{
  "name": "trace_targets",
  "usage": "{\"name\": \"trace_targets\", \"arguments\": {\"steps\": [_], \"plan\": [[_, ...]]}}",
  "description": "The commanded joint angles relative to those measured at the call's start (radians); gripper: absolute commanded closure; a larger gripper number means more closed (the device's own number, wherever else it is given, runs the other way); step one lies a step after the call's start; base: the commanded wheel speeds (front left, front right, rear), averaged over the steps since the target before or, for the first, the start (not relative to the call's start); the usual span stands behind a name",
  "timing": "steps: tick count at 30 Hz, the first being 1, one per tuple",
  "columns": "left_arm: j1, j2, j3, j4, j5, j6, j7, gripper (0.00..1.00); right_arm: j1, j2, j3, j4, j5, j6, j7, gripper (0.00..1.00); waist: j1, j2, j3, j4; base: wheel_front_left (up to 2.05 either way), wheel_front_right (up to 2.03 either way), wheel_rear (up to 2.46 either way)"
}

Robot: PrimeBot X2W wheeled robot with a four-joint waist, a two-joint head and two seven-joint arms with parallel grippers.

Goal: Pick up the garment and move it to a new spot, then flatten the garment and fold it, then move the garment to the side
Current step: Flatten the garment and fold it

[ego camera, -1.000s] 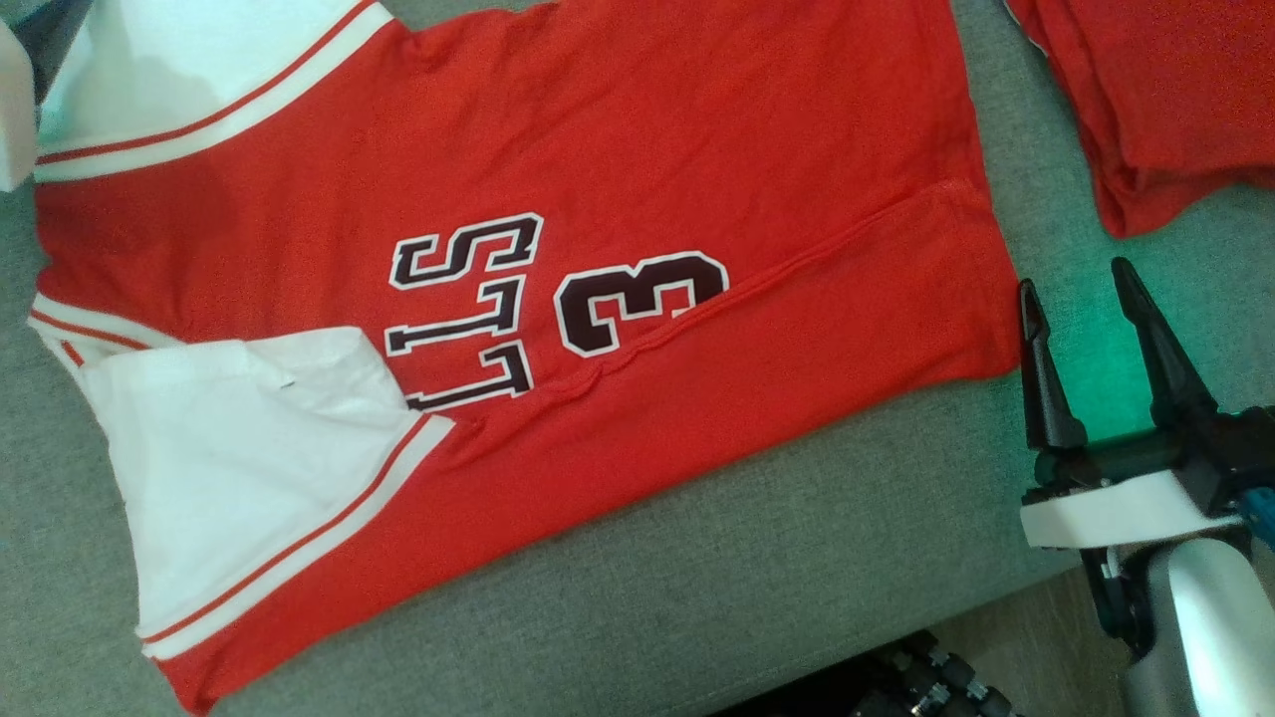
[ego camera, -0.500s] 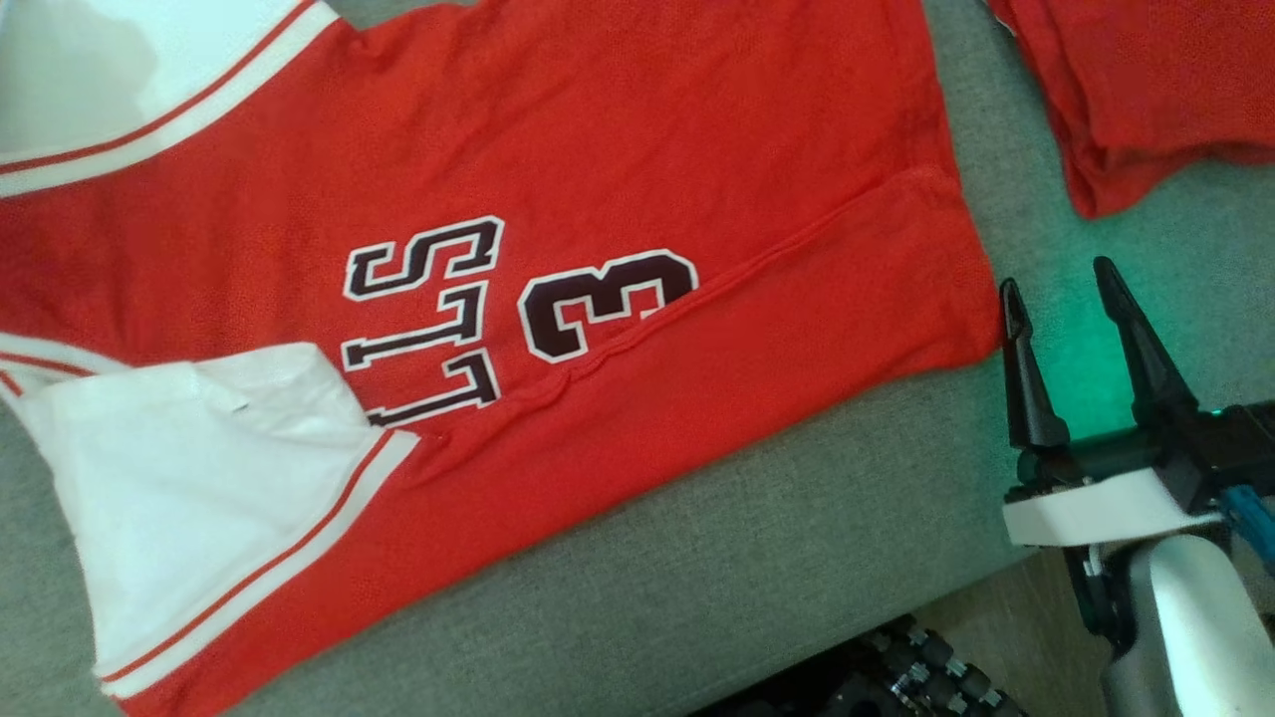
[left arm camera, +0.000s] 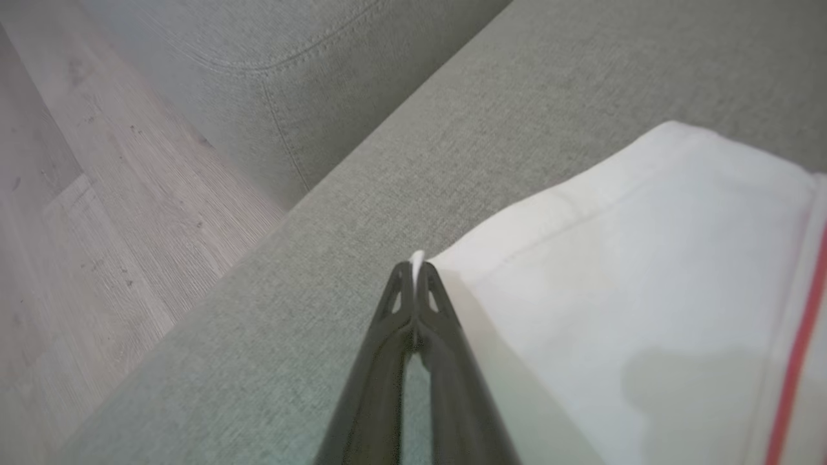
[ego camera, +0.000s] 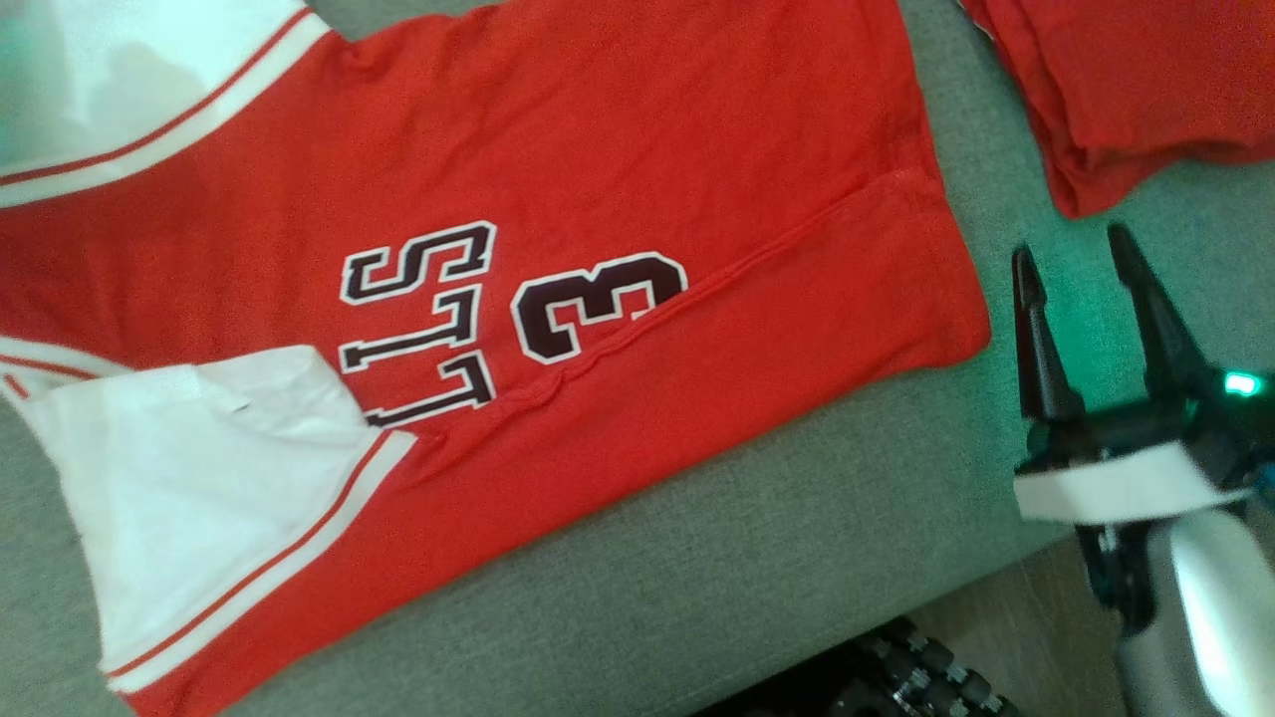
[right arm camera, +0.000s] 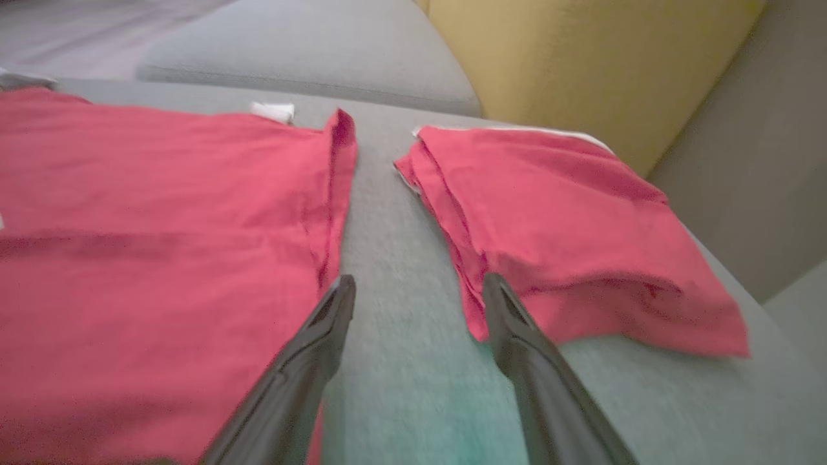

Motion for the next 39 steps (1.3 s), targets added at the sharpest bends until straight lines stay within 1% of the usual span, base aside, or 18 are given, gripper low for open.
{"name": "trace_targets", "arguments": {"steps": [1,4,6,8,11,15,18,21,26,33,39], "plan": [[-0.05,0.031,0.037,-0.009,0.007,0.002,-0.037,1.0,-0.028,-0.038,0.034,-0.057,0.038,-0.001,0.024,0.0,0.0,0.0,-0.021,0.018,0.0,0.0,0.0],[-0.056,0.013,0.018,-0.008,0.018,0.002,-0.091,1.0,-0.092,-0.061,0.069,-0.093,0.134,-0.001,0.111,0.0,0.0,0.0,-0.042,0.047,0.0,0.0,0.0],[-0.059,-0.004,0.01,-0.005,0.02,0.002,-0.128,1.0,-0.153,-0.098,0.113,-0.099,0.18,-0.001,0.201,0.0,0.0,0.0,-0.054,0.071,0.0,0.0,0.0],[-0.06,-0.02,0.004,0.003,0.019,0.002,-0.158,1.0,-0.225,-0.111,0.132,-0.079,0.233,-0.001,0.291,0.0,0.0,0.0,-0.066,0.096,0.0,0.0,0.0],[-0.066,-0.045,-0.003,0.012,0.023,0.002,-0.192,1.0,-0.339,-0.138,0.168,-0.012,0.291,-0.001,0.414,0.0,0.0,0.0,-0.075,0.138,0.0,0.0,0.0],[-0.065,-0.079,-0.009,0.016,0.019,0.002,-0.221,1.0,-0.473,-0.155,0.203,0.119,0.37,-0.001,0.547,0.0,0.0,0.0,-0.074,0.192,0.0,0.0,0.0],[-0.062,-0.095,-0.011,0.015,0.026,0.002,-0.236,1.0,-0.557,-0.183,0.237,0.212,0.371,-0.001,0.617,0.0,0.0,0.0,-0.072,0.226,0.0,0.0,0.0],[-0.06,-0.106,-0.012,0.016,0.028,0.002,-0.242,1.0,-0.598,-0.198,0.247,0.263,0.362,-0.001,0.64,0.0,0.0,0.0,-0.071,0.245,0.0,0.0,0.0],[-0.049,-0.134,-0.013,0.018,0.026,0.002,-0.254,1.0,-0.661,-0.236,0.252,0.359,0.307,-0.001,0.651,0.0,0.0,0.0,-0.079,0.281,0.0,0.0,0.0],[-0.042,-0.143,-0.013,0.016,0.034,0.002,-0.261,1.0,-0.676,-0.265,0.232,0.406,0.275,-0.001,0.677,0.0,0.0,0.0,-0.089,0.291,0.0,0.0,0.0],[-0.04,-0.146,-0.013,0.005,0.041,0.002,-0.262,1.0,-0.701,-0.273,0.225,0.442,0.243,-0.001,0.687,0.0,0.0,0.0,-0.082,0.299,0.0,0.0,0.0]]}}
